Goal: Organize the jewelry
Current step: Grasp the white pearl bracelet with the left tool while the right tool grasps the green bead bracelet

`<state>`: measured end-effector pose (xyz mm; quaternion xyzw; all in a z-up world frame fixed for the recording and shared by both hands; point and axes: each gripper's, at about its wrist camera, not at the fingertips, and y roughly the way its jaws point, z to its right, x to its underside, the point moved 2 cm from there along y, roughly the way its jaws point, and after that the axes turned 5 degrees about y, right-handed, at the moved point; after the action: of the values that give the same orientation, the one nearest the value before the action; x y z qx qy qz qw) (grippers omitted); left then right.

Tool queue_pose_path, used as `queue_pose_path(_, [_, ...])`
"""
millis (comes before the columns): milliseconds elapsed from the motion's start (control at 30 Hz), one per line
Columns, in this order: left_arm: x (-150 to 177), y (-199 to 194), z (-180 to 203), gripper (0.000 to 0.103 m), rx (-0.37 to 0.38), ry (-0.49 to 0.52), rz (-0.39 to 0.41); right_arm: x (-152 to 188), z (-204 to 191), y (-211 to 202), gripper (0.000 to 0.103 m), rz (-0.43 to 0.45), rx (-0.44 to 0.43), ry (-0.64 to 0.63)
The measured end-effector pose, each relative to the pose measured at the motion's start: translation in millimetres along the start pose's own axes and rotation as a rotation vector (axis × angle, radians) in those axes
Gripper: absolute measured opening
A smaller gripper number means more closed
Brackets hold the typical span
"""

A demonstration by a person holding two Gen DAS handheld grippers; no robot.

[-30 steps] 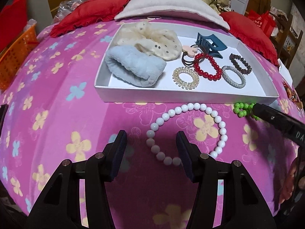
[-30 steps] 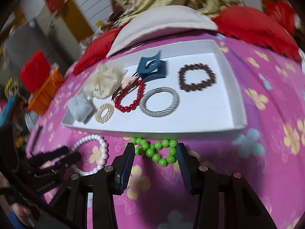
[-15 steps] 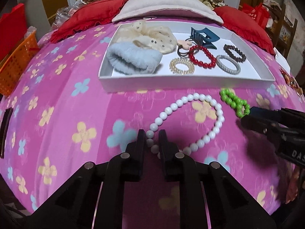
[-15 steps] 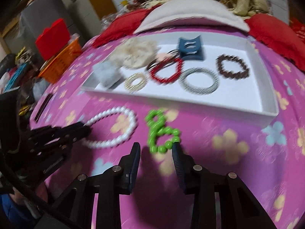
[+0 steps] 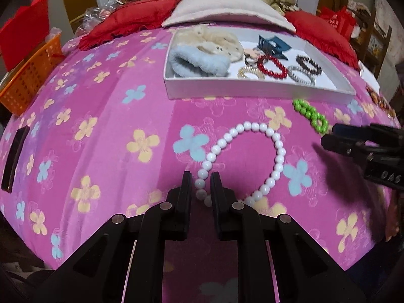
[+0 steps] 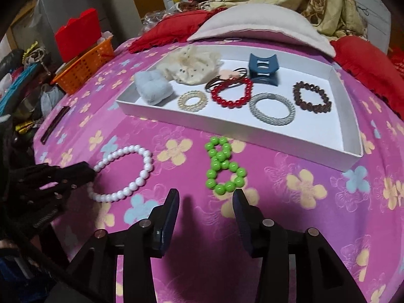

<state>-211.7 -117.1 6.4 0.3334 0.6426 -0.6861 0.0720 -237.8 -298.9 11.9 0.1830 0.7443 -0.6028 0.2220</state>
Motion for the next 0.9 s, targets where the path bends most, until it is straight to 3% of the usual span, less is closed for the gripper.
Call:
queue_pose_path(200, [-8, -7, -8, 0.014, -0.008, -0.027, 0.023, -6, 12, -9, 0.042, 0.034, -0.011, 0.051])
queue_pose_path(333, [-10, -10, -19, 0.02, -0.021, -0.055, 0.036, -9, 21, -11, 0.042, 0.051, -0.032, 0.092])
queue_pose_path(533, [-10, -1, -17, 0.027, 0.03, -0.038, 0.023, -11, 11, 0, 0.042, 0.056, -0.023, 0.047])
queue_pose_path(833, [-15, 21, -6, 0.03, 0.035, 0.023, -0.009, -21, 1, 23, 0.042, 0.079, 0.011, -0.026])
queue_pose_path(900, [-15, 23, -7, 0.038, 0.043, 0.014, -0.006, -22, -1, 24, 0.042, 0.092, 0.016, -0.037])
